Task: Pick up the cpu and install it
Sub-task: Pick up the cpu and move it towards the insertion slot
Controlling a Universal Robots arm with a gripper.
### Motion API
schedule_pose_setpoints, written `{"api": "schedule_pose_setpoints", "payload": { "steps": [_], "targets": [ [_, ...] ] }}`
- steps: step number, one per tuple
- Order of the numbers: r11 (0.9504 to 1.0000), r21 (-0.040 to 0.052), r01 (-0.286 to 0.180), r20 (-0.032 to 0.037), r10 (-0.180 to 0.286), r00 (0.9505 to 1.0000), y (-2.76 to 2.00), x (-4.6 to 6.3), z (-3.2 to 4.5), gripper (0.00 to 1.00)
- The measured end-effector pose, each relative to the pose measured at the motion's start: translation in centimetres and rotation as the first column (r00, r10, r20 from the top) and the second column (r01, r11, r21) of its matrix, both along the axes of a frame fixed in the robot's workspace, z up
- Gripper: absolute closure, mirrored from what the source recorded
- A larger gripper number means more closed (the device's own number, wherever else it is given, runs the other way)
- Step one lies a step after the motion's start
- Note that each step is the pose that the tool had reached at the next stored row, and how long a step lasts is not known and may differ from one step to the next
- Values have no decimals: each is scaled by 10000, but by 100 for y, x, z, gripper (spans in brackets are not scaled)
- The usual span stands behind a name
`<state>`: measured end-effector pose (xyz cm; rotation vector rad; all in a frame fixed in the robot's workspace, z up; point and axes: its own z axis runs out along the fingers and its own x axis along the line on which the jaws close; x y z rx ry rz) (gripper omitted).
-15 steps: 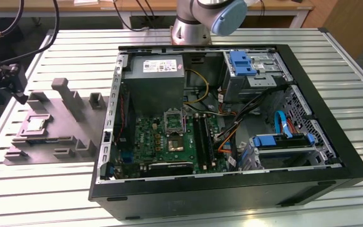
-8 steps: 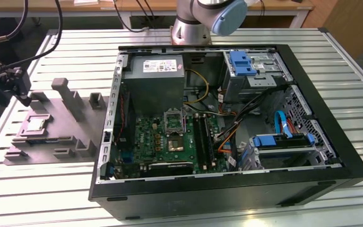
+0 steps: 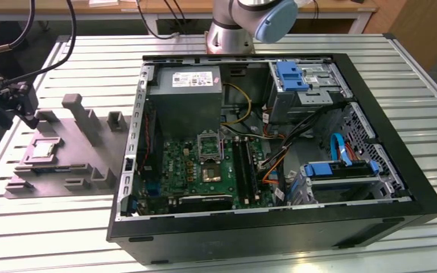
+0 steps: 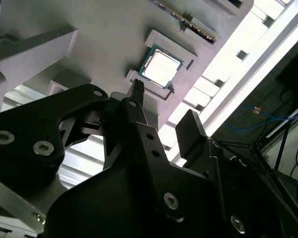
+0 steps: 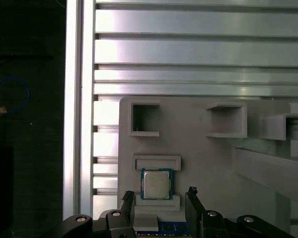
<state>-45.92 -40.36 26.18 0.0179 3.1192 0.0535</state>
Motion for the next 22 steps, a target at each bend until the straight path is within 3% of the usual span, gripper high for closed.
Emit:
{"api": "schedule_pose_setpoints", "payload": {
  "steps": [9,11,12,22],
  "targets": [
    [10000,-26,0,-1,0,10000,0,0,1,47],
    [10000,-32,0,0,0,10000,0,0,0,45],
    [10000,-35,0,0,0,10000,0,0,0,40],
    [10000,-80,0,0,0,10000,0,0,0,40]
  ]
}}
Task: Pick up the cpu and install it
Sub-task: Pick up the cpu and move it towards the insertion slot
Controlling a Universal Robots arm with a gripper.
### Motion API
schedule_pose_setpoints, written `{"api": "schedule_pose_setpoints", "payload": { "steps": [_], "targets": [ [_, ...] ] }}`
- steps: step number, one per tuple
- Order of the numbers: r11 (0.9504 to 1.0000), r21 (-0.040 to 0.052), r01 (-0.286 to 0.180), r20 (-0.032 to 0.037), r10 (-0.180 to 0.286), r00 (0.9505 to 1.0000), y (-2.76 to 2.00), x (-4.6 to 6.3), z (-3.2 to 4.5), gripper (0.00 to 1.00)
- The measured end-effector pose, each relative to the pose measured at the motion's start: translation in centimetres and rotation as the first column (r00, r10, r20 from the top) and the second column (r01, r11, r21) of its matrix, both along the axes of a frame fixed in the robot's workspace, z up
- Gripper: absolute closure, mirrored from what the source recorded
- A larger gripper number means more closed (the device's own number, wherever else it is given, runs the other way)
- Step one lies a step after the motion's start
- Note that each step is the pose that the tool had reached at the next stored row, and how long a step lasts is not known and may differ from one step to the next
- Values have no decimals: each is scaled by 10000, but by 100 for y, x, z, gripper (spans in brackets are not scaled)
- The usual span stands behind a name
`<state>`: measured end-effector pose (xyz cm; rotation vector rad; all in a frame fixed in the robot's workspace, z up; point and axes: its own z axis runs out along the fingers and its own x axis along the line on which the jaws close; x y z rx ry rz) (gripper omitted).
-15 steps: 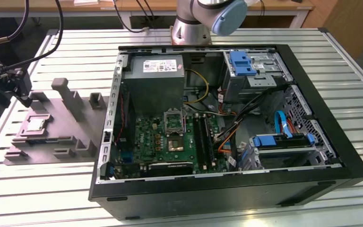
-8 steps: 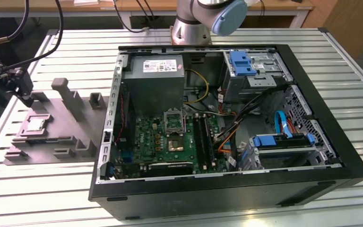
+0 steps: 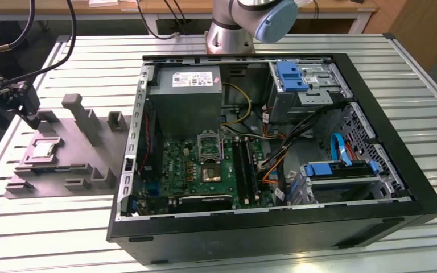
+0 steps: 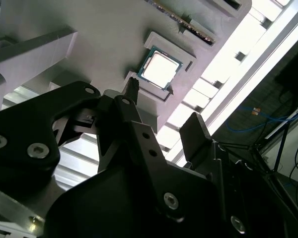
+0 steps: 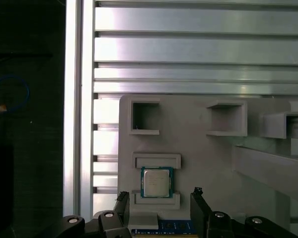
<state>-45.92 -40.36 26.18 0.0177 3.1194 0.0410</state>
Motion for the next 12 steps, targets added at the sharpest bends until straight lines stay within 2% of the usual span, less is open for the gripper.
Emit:
{"api": "schedule_pose_setpoints", "payload": {
  "steps": [8,9,12],
  "targets": [
    [10000,-24,1,-1,-1,10000,0,0,0,38],
    [10000,-27,0,-1,0,10000,0,0,0,32],
    [10000,-35,0,-1,0,10000,0,0,0,31]
  ]
}}
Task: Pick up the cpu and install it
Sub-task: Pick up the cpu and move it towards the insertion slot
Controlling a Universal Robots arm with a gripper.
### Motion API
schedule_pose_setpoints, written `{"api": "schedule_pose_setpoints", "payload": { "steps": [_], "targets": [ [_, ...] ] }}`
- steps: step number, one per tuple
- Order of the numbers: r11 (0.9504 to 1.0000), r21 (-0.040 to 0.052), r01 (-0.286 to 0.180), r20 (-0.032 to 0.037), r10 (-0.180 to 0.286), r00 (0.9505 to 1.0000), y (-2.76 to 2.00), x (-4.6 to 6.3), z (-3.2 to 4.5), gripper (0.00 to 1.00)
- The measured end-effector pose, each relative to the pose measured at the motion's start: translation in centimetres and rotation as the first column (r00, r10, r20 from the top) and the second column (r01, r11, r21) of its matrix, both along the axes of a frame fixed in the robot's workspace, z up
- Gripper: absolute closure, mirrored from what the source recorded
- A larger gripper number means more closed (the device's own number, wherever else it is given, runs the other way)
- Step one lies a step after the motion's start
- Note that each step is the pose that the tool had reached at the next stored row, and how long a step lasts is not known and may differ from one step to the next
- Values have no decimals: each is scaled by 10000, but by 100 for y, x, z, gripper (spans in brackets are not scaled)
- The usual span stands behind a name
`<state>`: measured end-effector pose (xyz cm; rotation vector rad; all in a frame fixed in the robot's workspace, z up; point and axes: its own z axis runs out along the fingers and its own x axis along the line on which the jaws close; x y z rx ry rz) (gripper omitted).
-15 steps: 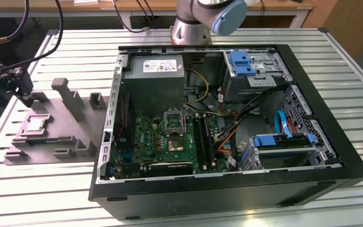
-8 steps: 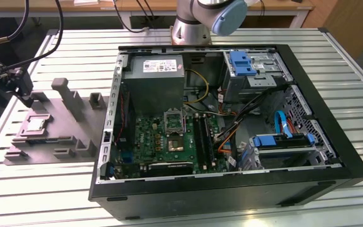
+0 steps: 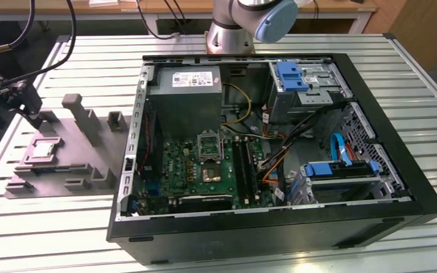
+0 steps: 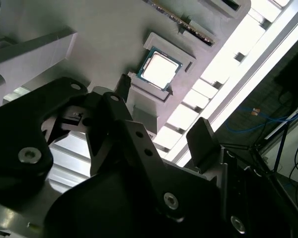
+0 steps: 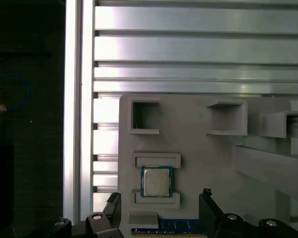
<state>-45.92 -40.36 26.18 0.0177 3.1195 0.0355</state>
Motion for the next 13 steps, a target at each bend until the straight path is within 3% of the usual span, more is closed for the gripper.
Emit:
{"api": "schedule_pose_setpoints", "payload": {
  "steps": [2,8,10,11,13],
  "targets": [
    [10000,-5,0,0,0,10000,0,0,0,25],
    [10000,-6,1,-7,-1,10000,1,14,-63,25],
    [10000,-5,0,-8,0,10000,0,17,-101,27],
    [10000,-5,0,-8,0,10000,0,18,-119,33],
    [10000,-5,1,-8,-1,10000,0,18,-155,33]
  ]
}}
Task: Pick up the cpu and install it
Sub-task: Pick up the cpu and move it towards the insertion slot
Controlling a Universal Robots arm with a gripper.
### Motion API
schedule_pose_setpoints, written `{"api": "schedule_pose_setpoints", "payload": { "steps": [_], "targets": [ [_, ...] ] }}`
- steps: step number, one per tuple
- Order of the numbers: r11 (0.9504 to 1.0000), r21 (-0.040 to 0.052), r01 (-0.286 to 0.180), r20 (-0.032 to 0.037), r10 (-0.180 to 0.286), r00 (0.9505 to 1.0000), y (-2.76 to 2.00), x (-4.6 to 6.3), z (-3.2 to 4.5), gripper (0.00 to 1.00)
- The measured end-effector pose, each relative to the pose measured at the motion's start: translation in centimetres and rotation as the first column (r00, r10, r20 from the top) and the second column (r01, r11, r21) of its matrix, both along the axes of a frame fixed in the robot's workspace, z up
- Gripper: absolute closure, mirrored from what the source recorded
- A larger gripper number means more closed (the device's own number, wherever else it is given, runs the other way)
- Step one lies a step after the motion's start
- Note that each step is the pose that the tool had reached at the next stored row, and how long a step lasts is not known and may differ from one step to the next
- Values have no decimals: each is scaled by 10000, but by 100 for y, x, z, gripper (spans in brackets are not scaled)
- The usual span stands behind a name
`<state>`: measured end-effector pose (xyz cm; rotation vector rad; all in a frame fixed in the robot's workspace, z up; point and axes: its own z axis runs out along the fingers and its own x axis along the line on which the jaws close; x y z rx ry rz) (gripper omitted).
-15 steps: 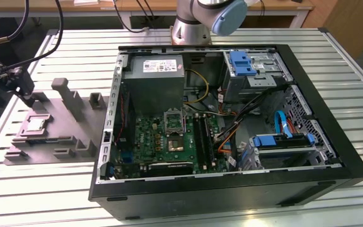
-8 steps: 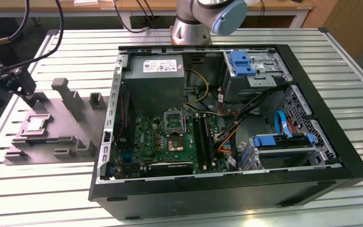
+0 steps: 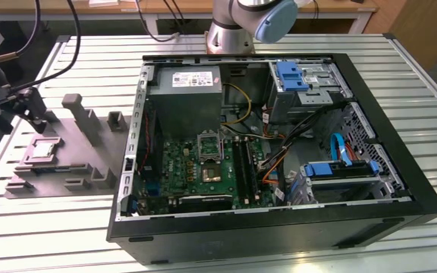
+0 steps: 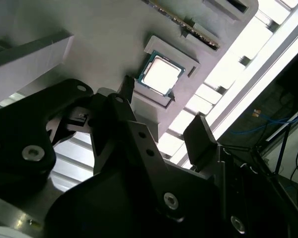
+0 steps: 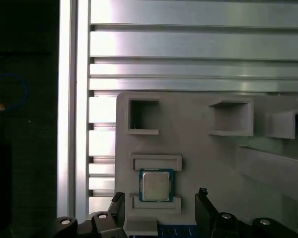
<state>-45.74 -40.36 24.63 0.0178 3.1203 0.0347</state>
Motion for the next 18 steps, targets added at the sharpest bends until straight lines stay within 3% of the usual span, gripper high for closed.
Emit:
{"api": "schedule_pose_setpoints", "payload": {
  "steps": [10,18],
  "targets": [
    [10000,30,-16,2,16,10000,-54,1,-183,33],
    [10000,35,-91,-2,91,10000,-57,0,-328,33]
  ]
}}
